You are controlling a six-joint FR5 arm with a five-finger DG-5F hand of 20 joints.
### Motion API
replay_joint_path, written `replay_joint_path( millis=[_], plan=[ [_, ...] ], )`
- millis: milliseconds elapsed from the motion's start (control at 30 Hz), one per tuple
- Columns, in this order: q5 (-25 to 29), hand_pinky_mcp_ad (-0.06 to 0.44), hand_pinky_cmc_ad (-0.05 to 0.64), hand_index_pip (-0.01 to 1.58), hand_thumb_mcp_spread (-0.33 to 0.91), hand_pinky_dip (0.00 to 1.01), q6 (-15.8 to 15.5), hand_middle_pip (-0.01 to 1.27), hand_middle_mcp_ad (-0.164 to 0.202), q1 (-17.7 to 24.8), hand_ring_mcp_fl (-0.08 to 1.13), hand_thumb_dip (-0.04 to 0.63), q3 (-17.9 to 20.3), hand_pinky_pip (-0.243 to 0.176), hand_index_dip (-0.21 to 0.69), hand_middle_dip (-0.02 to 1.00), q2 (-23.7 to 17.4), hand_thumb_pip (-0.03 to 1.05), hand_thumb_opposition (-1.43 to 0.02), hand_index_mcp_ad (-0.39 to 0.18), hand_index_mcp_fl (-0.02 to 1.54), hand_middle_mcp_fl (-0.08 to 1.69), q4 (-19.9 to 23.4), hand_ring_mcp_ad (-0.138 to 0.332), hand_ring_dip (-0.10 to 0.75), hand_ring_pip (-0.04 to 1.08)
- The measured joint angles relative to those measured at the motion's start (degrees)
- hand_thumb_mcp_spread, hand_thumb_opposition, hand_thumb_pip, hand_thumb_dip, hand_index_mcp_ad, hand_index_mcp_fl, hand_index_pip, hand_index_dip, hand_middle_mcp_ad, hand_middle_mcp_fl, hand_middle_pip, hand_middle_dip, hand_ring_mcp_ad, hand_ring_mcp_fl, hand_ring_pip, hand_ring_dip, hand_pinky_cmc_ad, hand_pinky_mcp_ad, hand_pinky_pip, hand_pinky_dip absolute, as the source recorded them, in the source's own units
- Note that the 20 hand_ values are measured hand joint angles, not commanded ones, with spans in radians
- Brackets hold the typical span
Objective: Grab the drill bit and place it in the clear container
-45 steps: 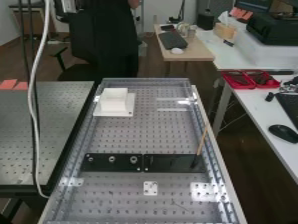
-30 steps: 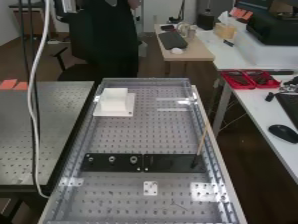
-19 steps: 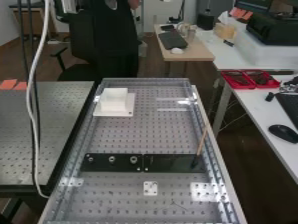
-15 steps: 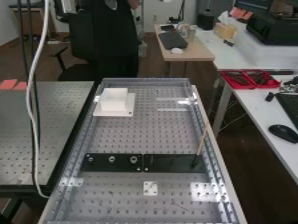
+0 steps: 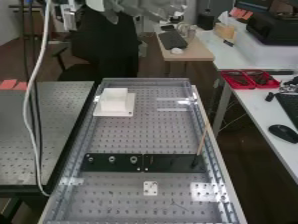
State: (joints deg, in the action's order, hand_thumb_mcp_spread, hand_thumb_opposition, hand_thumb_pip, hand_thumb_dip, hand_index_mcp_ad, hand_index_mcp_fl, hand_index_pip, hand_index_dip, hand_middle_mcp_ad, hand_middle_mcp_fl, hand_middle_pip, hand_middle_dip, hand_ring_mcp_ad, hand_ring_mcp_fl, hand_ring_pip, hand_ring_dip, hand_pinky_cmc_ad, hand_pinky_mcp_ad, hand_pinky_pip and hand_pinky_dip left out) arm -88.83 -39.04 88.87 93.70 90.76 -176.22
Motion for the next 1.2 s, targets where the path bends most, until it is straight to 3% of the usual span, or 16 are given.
replay_joint_path(
  millis=[367, 933, 1200],
  plan=[
    [2.12, 0.276, 0.365, 0.09, 0.15, 0.27, 4.47, 0.17, 0.152, -1.15, 0.08, 0.012, 7.16, -0.105, 0.01, 0.03, 2.97, 0.11, -0.73, 0.103, 0.04, 0.04, 7.25, 0.293, -0.016, 0.11],
    [6.88, 0.272, 0.365, 0.09, 0.2, 0.27, 10.4, 0.16, 0.15, -2.24, 0.05, 0.012, 11.47, -0.108, 0.019, 0.03, 9.62, 0.15, -0.73, 0.096, 0.04, 0.04, 14.96, 0.295, -0.016, 0.11],
    [9.57, 0.265, 0.367, 0.08, 0.26, 0.27, 13.48, 0.16, 0.152, -3.09, 0.05, 0.016, 12.75, -0.105, 0.063, 0.03, 14.06, 0.17, -0.73, 0.04, 0.01, 0.01, 17.73, 0.297, -0.016, 0.09]
  ],
)
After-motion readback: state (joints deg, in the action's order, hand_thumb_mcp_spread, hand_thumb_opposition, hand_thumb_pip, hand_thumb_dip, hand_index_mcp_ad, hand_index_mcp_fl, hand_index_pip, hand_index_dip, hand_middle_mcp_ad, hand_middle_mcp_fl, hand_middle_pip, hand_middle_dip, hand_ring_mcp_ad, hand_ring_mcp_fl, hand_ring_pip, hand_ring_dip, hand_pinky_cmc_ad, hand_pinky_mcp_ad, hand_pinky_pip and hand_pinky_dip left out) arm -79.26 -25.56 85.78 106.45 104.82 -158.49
